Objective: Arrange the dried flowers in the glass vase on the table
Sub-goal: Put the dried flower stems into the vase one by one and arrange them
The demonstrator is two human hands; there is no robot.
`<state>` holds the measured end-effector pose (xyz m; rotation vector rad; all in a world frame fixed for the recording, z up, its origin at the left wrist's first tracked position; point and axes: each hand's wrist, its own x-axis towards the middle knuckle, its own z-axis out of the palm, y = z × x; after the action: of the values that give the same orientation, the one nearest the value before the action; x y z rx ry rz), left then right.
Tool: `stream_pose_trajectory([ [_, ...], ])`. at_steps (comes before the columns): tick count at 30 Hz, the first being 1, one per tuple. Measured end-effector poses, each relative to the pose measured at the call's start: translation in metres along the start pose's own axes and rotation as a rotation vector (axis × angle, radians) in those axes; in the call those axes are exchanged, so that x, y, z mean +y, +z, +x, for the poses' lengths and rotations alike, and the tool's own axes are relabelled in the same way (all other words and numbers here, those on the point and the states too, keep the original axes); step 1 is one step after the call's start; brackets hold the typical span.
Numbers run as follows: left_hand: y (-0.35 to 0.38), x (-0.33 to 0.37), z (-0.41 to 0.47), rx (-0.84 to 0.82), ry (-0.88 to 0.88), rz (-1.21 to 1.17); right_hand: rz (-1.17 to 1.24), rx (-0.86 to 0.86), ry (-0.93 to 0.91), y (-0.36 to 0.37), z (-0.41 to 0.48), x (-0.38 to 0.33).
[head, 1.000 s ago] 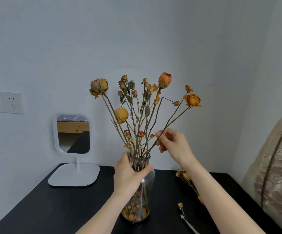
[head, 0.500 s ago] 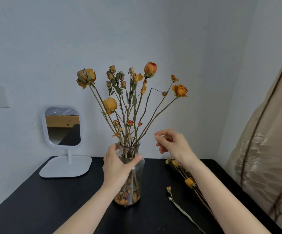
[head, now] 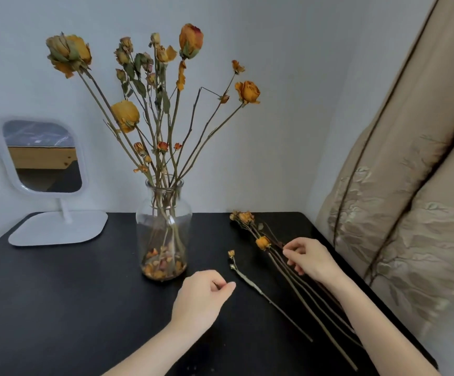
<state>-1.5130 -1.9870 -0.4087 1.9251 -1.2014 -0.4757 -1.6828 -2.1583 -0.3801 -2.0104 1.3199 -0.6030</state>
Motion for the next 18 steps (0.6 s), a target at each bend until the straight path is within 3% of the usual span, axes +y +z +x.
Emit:
stream_pose_trajectory([
  [10, 0.055, 0.041, 0.049, -0.025, -0.092, 0.588, -0.326, -0.112, 0.031, -0.002, -0.014, 0.021],
  [18, 0.058, 0.031, 0.056, -0.028, -0.168, 0.554, -0.283, -0.052, 0.055, -0.004, -0.004, 0.028],
])
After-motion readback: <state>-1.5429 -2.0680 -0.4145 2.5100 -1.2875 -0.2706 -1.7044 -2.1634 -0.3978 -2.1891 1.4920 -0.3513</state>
